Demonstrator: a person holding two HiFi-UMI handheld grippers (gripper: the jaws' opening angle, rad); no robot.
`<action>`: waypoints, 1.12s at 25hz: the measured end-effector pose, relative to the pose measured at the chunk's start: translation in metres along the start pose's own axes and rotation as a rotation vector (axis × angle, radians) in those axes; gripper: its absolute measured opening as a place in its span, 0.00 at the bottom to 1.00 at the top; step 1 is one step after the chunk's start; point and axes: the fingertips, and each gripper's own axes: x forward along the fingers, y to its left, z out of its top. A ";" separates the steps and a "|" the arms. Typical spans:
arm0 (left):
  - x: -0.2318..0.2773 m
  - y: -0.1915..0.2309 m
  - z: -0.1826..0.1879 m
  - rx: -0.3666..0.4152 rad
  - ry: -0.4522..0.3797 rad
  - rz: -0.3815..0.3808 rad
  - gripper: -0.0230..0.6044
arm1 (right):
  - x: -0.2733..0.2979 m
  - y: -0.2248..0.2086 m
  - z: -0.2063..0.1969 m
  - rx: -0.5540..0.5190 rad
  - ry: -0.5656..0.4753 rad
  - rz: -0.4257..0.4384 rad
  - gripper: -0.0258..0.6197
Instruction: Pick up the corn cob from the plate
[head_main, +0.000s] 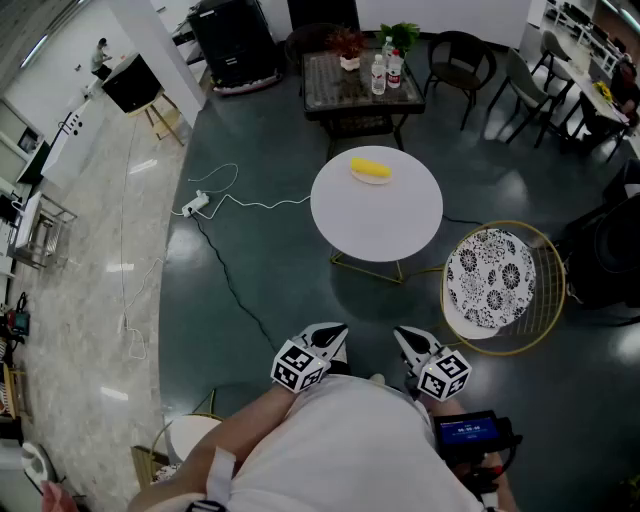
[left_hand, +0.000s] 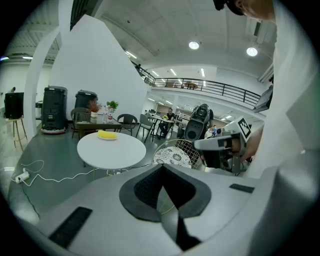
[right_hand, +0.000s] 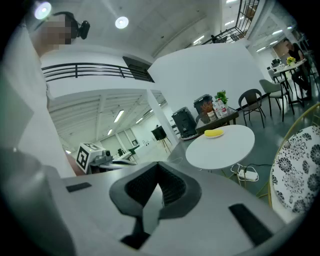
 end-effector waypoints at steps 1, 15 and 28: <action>-0.002 -0.003 -0.002 0.001 0.002 0.004 0.05 | -0.003 0.002 0.001 0.007 -0.012 0.004 0.05; -0.019 -0.014 -0.011 -0.026 -0.002 0.064 0.05 | -0.007 0.013 -0.003 -0.012 0.021 0.037 0.05; -0.020 0.007 -0.014 -0.048 0.009 0.083 0.05 | 0.018 0.005 -0.004 -0.007 0.052 0.040 0.05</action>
